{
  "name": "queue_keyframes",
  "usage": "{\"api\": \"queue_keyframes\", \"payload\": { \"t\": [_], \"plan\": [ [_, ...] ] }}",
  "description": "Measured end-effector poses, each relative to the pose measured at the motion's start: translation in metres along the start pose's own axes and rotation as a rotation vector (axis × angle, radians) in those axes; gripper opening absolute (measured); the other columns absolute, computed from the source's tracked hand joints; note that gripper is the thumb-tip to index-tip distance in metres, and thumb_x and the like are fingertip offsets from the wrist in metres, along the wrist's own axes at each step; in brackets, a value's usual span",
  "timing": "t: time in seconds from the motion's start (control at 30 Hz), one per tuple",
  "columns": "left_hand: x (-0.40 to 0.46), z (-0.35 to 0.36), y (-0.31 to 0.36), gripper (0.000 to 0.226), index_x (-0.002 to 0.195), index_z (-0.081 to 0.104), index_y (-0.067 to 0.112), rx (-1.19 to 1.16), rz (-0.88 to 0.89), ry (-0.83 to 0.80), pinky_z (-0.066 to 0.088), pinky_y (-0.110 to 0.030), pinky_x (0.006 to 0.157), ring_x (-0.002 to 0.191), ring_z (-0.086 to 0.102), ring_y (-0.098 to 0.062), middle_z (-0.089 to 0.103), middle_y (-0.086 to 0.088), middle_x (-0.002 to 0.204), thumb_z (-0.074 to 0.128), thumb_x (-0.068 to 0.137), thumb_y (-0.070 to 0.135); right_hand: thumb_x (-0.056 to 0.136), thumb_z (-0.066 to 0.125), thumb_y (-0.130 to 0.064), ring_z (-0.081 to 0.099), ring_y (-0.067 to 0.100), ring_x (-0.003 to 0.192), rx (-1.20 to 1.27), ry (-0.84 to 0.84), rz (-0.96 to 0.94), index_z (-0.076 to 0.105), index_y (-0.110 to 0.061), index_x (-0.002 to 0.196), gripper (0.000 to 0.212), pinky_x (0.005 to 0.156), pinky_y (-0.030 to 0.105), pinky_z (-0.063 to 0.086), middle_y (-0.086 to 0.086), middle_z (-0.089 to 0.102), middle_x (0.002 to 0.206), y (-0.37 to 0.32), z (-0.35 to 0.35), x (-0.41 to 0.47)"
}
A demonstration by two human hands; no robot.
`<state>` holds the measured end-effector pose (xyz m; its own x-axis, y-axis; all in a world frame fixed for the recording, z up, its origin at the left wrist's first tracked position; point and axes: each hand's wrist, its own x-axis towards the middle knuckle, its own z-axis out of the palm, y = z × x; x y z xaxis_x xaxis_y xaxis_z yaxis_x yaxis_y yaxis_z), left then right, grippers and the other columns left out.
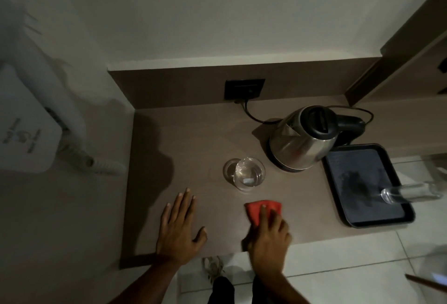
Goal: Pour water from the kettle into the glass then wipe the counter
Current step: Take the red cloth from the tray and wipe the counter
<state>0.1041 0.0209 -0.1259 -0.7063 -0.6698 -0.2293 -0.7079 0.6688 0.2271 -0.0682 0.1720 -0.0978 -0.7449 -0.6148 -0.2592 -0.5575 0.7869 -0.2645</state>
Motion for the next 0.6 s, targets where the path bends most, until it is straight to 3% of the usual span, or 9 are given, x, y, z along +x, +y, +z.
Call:
{"api": "queue_keyframes", "payload": {
  "t": [0.2,0.3,0.43,0.6],
  "plan": [
    [0.000,0.001,0.001,0.086,0.150,0.028,0.012,0.011,0.011,0.018,0.019,-0.051,0.116,0.148,0.020,-0.026,0.022,-0.010,0.161,0.045,0.078,0.056,0.061,0.062,-0.043,0.055,0.035,0.105,-0.010,-0.088,-0.330,0.049,-0.015,0.133,0.078,0.076,0.043,0.052,0.015,0.056,0.125,-0.076,0.013,0.003],
    [0.002,0.002,-0.001,0.084,0.149,0.029,0.012,0.003,0.014,0.032,0.021,-0.051,0.115,0.147,0.023,-0.027,0.023,-0.010,0.160,0.044,0.079,0.057,0.065,0.063,-0.042,0.053,0.033,0.107,-0.050,-0.124,-0.417,0.045,-0.016,0.136,0.078,0.079,0.041,0.050,0.013,0.052,0.132,-0.082,0.012,0.023],
    [0.000,0.003,-0.002,0.086,0.150,0.028,0.014,0.004,0.015,0.041,0.017,-0.048,0.118,0.148,0.019,-0.024,0.021,-0.008,0.162,0.045,0.078,0.058,0.064,0.064,-0.037,0.055,0.031,0.104,-0.070,-0.123,-0.507,0.047,-0.019,0.135,0.075,0.075,0.039,0.050,0.010,0.054,0.131,-0.052,0.006,0.012],
    [0.001,0.001,-0.002,0.087,0.151,0.027,0.014,-0.012,0.010,0.027,0.021,-0.050,0.117,0.148,0.020,-0.024,0.021,-0.007,0.162,0.046,0.077,0.057,0.069,0.060,-0.041,0.050,0.028,0.102,-0.157,-0.072,-0.549,0.048,-0.022,0.135,0.070,0.072,0.038,0.050,0.008,0.056,0.128,0.032,-0.015,0.003]
  ]
}}
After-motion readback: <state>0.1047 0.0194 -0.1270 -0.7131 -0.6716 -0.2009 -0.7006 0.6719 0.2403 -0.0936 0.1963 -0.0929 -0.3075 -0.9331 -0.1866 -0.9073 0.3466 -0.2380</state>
